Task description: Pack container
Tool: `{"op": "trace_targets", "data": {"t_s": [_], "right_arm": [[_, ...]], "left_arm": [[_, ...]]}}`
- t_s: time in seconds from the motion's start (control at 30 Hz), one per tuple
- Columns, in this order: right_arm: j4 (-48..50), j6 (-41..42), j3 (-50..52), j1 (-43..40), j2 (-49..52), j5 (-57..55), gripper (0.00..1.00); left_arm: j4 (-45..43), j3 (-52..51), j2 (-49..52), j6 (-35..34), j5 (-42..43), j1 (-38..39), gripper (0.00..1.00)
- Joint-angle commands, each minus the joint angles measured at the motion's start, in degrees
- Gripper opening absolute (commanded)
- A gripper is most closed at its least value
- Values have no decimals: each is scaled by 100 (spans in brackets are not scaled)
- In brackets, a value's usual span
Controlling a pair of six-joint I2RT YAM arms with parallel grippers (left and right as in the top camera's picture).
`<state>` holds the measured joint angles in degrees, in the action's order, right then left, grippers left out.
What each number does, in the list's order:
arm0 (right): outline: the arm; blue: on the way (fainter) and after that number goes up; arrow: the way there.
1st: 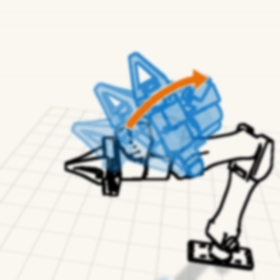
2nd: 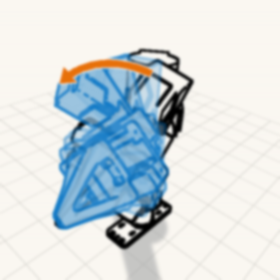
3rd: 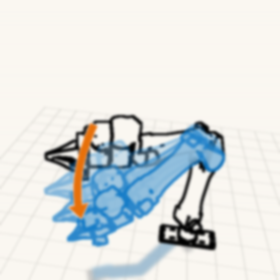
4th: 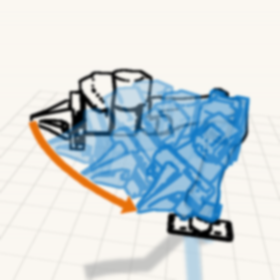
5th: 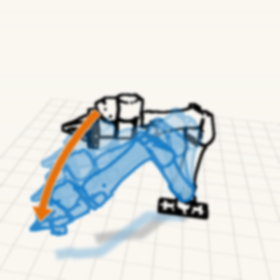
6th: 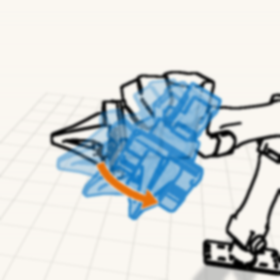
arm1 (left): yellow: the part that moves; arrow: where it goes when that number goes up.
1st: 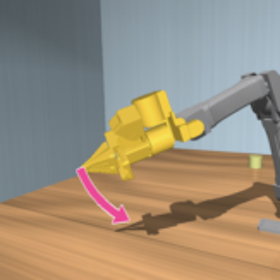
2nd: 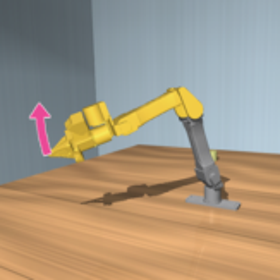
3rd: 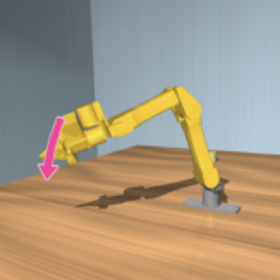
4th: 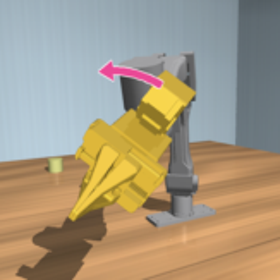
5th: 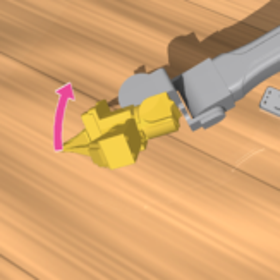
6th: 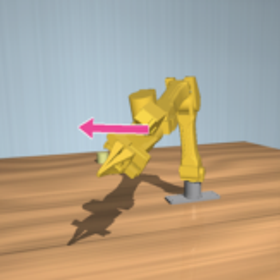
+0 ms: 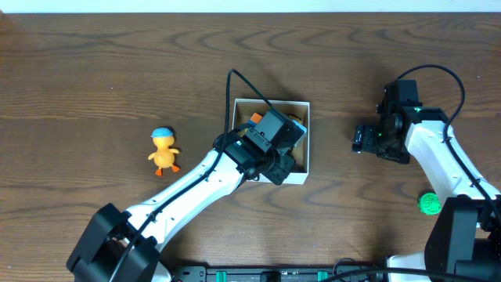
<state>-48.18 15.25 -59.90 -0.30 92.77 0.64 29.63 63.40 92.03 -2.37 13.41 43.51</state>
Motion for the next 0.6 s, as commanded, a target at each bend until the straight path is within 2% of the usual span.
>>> {"op": "trace_targets", "data": {"t_s": [0.0, 0.2, 0.33, 0.57], "right_arm": [[0, -76, -42, -17, 2, 26, 86], [0, -76, -42, -17, 2, 26, 86], [11, -76, -42, -17, 2, 26, 86], [20, -76, -42, -17, 2, 26, 86]], "left_arm": [[-15, 81, -348, 13, -640, -20, 26], [2, 81, -1073, 11, -955, -26, 26], [72, 81, -1394, 7, -1499, -61, 26], [205, 59, -990, -433, -1554, -240, 26]]}}
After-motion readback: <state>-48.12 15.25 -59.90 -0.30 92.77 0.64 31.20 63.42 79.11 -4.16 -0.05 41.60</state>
